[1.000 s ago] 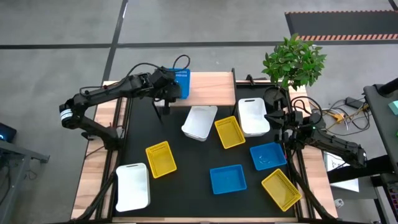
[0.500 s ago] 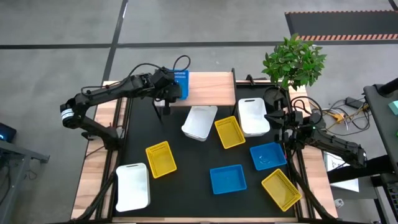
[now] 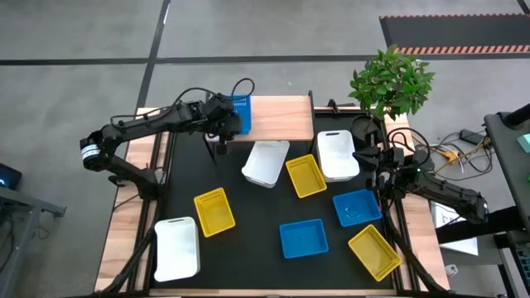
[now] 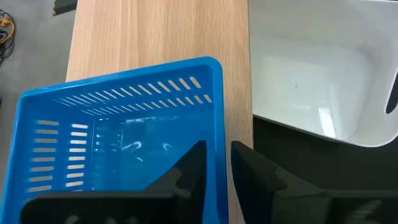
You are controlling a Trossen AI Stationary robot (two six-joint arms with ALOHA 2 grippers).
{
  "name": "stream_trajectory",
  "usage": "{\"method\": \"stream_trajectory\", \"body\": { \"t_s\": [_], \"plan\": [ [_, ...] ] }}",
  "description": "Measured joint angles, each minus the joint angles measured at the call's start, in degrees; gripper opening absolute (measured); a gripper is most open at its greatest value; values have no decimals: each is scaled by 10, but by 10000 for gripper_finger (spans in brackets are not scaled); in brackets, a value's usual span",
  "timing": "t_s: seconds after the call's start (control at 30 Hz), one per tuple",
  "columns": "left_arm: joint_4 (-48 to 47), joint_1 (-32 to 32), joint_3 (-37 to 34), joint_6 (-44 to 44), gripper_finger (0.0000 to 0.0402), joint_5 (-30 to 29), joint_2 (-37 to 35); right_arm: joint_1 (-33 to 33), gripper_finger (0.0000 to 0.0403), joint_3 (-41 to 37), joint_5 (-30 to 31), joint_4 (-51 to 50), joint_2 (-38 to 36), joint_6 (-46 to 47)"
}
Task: Stack baskets on shelf by color
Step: Put the top left white bin on the shelf
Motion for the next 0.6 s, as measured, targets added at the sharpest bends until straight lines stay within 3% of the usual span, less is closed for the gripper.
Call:
{"method": "stream_trajectory", "body": {
  "t_s": [0.43,0.6],
  "plan": [
    [-1,-4,17,-8,76,-2,-17,0,9,0,0,0,0,-2],
    [100,-31,21,-115,75,1,-26,0,9,0,0,0,0,-2]
  ]
}}
